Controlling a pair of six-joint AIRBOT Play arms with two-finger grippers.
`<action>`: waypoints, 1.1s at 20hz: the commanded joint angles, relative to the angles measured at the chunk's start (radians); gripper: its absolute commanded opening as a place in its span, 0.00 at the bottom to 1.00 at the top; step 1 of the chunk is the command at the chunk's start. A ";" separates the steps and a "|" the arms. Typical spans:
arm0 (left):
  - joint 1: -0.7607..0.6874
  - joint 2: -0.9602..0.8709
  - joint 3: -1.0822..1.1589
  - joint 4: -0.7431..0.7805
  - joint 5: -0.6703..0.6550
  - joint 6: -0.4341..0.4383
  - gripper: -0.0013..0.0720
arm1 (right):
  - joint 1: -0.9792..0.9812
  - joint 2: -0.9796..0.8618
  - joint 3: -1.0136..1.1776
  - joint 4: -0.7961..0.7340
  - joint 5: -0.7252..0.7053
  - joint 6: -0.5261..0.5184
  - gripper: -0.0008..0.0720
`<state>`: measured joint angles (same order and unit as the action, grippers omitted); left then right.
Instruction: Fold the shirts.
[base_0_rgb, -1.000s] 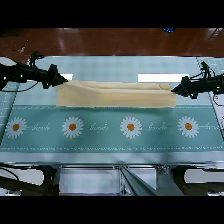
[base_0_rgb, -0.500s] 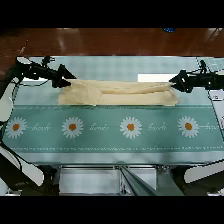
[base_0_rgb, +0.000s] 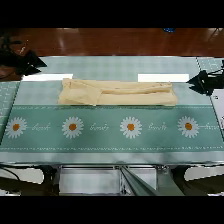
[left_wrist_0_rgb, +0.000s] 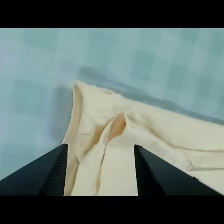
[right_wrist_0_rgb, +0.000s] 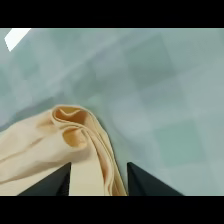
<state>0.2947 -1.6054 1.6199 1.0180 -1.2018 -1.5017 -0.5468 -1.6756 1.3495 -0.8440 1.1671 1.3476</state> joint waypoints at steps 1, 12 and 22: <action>-0.051 0.264 -0.223 0.036 0.296 -0.003 0.71 | 0.005 -0.011 -0.085 -0.002 -0.036 -0.002 0.57; -0.426 0.415 -0.554 0.036 0.441 0.012 0.70 | 0.214 -0.126 -0.084 0.139 -0.005 -0.095 0.12; -0.698 0.220 -0.427 -0.070 0.453 0.049 0.05 | 0.117 0.563 -0.352 -0.113 0.150 -0.063 0.04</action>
<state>-0.2913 -1.2995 1.1278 0.9756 -0.7433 -1.4685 -0.4118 -1.3472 1.1152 -0.8883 1.2663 1.2831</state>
